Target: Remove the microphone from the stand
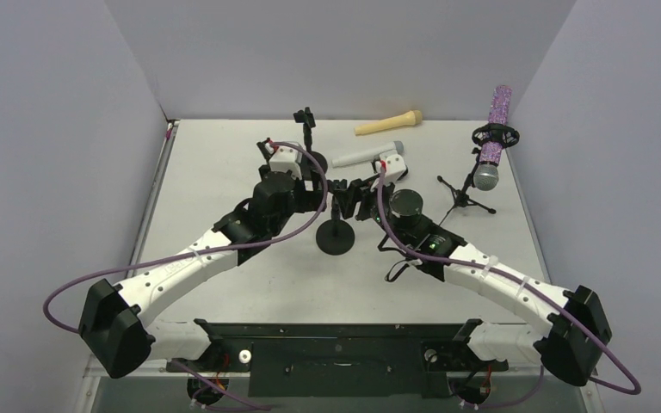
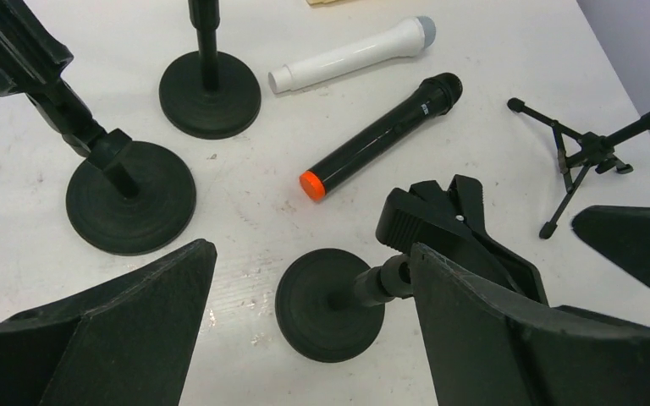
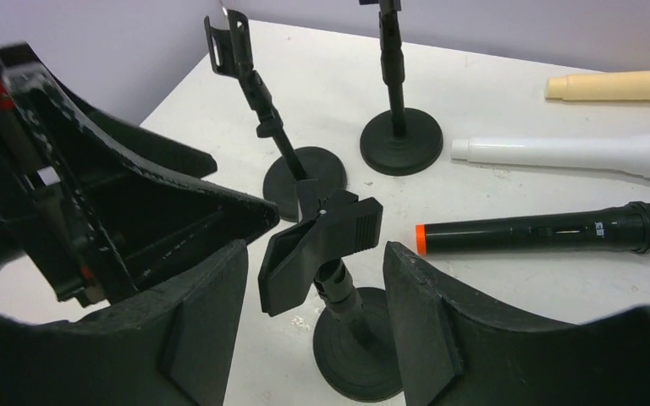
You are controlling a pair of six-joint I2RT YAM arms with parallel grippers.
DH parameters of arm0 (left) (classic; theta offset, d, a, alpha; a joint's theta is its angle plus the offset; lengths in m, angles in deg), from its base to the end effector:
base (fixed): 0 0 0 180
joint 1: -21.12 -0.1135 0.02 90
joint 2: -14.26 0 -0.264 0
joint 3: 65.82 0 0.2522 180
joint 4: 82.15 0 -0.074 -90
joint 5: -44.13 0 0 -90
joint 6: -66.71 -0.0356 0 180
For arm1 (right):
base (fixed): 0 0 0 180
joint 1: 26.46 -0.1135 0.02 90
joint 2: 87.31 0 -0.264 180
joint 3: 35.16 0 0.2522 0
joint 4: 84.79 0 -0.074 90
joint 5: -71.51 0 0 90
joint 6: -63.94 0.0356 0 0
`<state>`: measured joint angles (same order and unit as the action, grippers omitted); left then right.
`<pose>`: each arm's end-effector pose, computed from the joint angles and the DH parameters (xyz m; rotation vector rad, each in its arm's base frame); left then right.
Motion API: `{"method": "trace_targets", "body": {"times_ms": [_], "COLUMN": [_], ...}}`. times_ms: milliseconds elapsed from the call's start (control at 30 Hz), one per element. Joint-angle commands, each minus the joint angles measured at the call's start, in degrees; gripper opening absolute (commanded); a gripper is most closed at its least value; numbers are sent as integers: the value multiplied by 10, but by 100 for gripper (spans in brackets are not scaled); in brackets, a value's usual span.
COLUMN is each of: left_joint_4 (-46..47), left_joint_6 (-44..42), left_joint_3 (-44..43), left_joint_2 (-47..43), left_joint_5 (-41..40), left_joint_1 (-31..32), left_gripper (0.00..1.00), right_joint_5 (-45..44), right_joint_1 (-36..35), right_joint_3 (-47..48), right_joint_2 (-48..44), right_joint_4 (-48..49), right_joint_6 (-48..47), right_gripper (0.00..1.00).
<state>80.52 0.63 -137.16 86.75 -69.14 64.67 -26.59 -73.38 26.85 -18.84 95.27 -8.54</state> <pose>0.2227 -0.1923 0.3264 0.0455 1.8879 -0.4272 0.1965 0.2027 0.3185 -0.3332 1.7017 0.7213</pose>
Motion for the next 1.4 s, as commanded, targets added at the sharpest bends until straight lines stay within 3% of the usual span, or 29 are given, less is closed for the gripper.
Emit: {"method": "trace_targets", "body": {"times_ms": [0,367,667,733,867,1033,1200,1367], "left_joint_4": [6,15,-5,-13,-27,-47,-59,-66], "left_joint_6": [-8,-6,-19,-23,-17,-10,-7,-4], "left_joint_3": [-4,5,-14,-20,-18,-1,20,32], "left_joint_2": [-4,3,-51,-70,-112,-166,-200,-223], "left_joint_5": [-3,7,-10,-10,-8,-9,-14,-11], "left_joint_1": [6,7,6,6,6,5,1,-5], "left_gripper": [83,82,85,86,86,86,86,86], "right_joint_5": [3,-19,-31,-20,14,41,48,75], "right_joint_1": [9,38,98,100,94,90,73,71], "right_joint_3": [44,88,45,35,3,-23,-29,-22], "right_joint_2": [-31,-22,-18,-2,38,93,157,226], "right_joint_4": [-80,-170,-186,-190,-159,-113,-65,-30], "right_joint_6": [41,76,173,191,229,277,304,346], "right_gripper": [56,56,54,48,21,8,17,18]}}
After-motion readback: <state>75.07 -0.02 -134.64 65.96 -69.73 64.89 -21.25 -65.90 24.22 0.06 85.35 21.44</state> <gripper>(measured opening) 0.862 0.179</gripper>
